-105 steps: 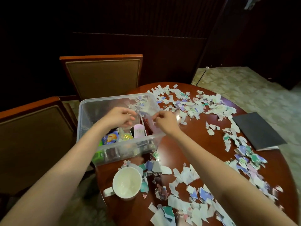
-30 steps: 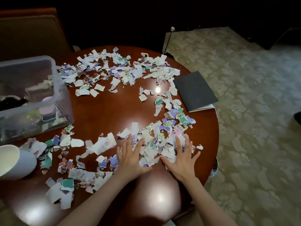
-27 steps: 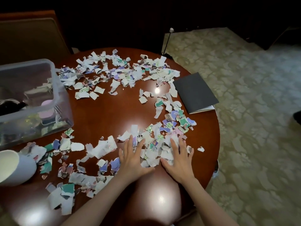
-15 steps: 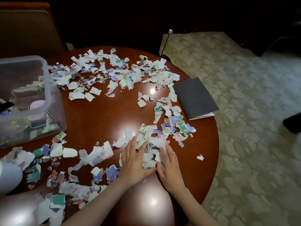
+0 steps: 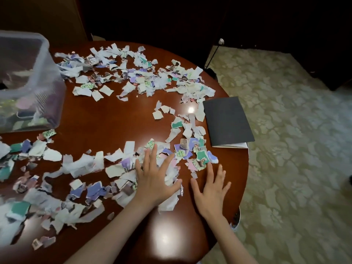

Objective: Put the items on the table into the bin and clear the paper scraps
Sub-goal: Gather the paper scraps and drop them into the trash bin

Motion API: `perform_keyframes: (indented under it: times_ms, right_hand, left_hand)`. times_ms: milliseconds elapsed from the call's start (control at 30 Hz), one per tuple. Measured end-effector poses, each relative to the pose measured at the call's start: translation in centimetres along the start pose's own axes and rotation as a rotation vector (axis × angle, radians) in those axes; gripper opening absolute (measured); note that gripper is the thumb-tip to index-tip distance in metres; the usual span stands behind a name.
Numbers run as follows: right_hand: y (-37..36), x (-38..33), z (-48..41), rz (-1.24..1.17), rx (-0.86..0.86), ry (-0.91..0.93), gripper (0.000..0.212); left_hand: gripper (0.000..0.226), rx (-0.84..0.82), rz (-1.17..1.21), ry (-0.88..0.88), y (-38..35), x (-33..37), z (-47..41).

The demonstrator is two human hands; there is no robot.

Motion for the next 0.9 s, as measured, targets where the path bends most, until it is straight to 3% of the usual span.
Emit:
perform_keyframes:
  times_ms: [167,333,467,600,900]
  right_hand:
    - [0.8,-0.8,-4.1,-0.019,0.033,0.117,0.073]
    - [0.6,-1.8,-7.4,0.011,0.109,0.119,0.059]
    - [-0.2,-2.1,-7.9,-0.006,0.203,0.310,0.043]
    - [-1.0,-2.4,-7.1,-0.074,0.205,0.455,0.035]
    - [-1.5,-3.6,-5.4,0.090,0.263,0.472,0.030]
  left_hand:
    - [0.065,-0.015,-0.127,0.012,-1.0,-0.2,-1.2]
    - [0.056,0.094,-0.154,-0.074,-2.4,-0.2,-3.1]
    - [0.046,0.228,-0.207,-0.113,-2.6,0.1,-3.9]
    - [0.041,0.351,-0.171,-0.176,-3.2,-0.2,-4.0]
    - [0.026,0.490,-0.016,-0.166,-2.8,-0.1,-3.4]
Point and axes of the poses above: each hand's wrist, its own z-axis away from the middle knuckle, its own y-axis out of the back of the hand, x = y × z, the point moved 1 cm from there along -z, towards the middle knuckle, and after that the axes turned 11 degrees about -x, right-handed, at the moved point
